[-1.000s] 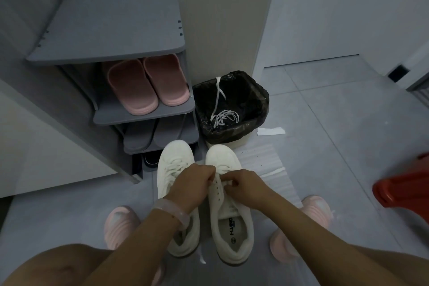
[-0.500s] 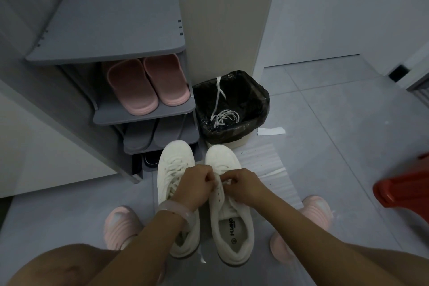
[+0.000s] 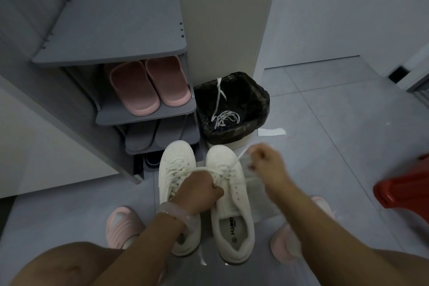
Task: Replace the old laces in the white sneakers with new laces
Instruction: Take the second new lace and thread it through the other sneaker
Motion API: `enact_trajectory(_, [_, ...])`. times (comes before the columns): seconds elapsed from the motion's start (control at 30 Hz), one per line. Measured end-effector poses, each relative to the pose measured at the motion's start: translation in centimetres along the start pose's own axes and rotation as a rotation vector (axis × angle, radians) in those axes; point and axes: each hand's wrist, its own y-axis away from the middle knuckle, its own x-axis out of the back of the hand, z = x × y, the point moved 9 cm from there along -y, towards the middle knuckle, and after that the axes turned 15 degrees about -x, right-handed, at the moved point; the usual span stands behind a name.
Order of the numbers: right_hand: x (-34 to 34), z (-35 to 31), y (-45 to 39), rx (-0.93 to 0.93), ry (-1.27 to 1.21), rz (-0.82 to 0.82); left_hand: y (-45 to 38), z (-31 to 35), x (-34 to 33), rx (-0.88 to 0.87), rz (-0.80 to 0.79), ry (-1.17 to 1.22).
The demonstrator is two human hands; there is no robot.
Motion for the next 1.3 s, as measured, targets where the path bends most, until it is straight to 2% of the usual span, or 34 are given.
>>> enact_trajectory(0.1, [8.0,-2.6,-0.7,-0.089,-0.89,0.132,0.3,-0.6,-0.4,0.045,-0.016,0.084])
enact_trajectory(0.13, [10.0,-3.2,-0.7,-0.086,-1.086,0.154,0.4,-0.8,-0.5,0.058,-0.017,0.105])
enact_trajectory(0.17, [11.4,-3.9,-0.4,-0.073,-1.114,0.199,0.5,-0.8,-0.5,0.063,-0.017,0.121])
enact_trajectory(0.2, [12.2,-4.5,-0.2,-0.059,-0.986,0.259,0.6,-0.8,-0.5,0.065,-0.016,0.127])
enact_trajectory(0.27, [10.9,-6.3,0.4,-0.01,-0.452,0.29,0.5,-0.8,-0.5,0.061,-0.02,0.103])
enact_trajectory(0.33, [4.7,-7.4,1.4,0.1,0.203,0.059,0.5,-0.5,-0.5,0.043,-0.022,0.066])
enact_trajectory(0.4, [-2.1,-4.7,2.9,0.235,0.794,-0.214,0.4,0.0,-0.3,0.011,-0.018,0.0])
enact_trajectory(0.47, [-5.5,-1.1,3.6,0.266,1.121,-0.272,0.4,0.6,0.0,-0.027,-0.02,-0.078])
enact_trajectory(0.53, [-6.5,0.8,3.5,0.198,1.169,-0.207,0.4,1.1,0.1,-0.049,-0.024,-0.122])
enact_trajectory(0.63, [-6.7,1.0,3.3,0.216,1.151,-0.091,0.5,1.9,0.4,-0.108,-0.009,-0.156])
enact_trajectory(0.77, [-6.0,0.0,2.8,0.27,1.019,-0.114,0.5,1.7,0.1,-0.089,-0.022,-0.135])
enact_trajectory(0.93, [0.7,-3.0,0.5,0.142,1.029,0.0,0.1,0.1,-0.9,-0.006,-0.044,0.007])
enact_trajectory(1.0, [2.3,-2.6,0.5,0.058,1.153,-0.089,0.0,0.0,-0.8,-0.003,-0.075,-0.027])
enact_trajectory(1.07, [2.2,-1.2,1.2,-0.004,1.324,-0.208,-0.1,0.3,0.7,-0.026,0.011,-0.114])
enact_trajectory(1.1, [1.8,-0.9,1.4,0.008,1.356,-0.218,-0.2,0.3,2.0,-0.037,0.122,-0.146])
enact_trajectory(1.17, [0.3,-1.5,1.8,0.103,1.247,-0.161,-0.3,-0.2,4.1,-0.057,0.33,-0.173])
enact_trajectory(1.2, [-0.7,-2.0,2.1,0.171,1.171,-0.123,-0.7,-0.7,4.3,-0.063,0.353,-0.198])
enact_trajectory(1.3, [-4.1,-1.6,2.9,0.284,1.111,-0.121,-1.7,-1.8,2.1,-0.058,0.172,-0.356])
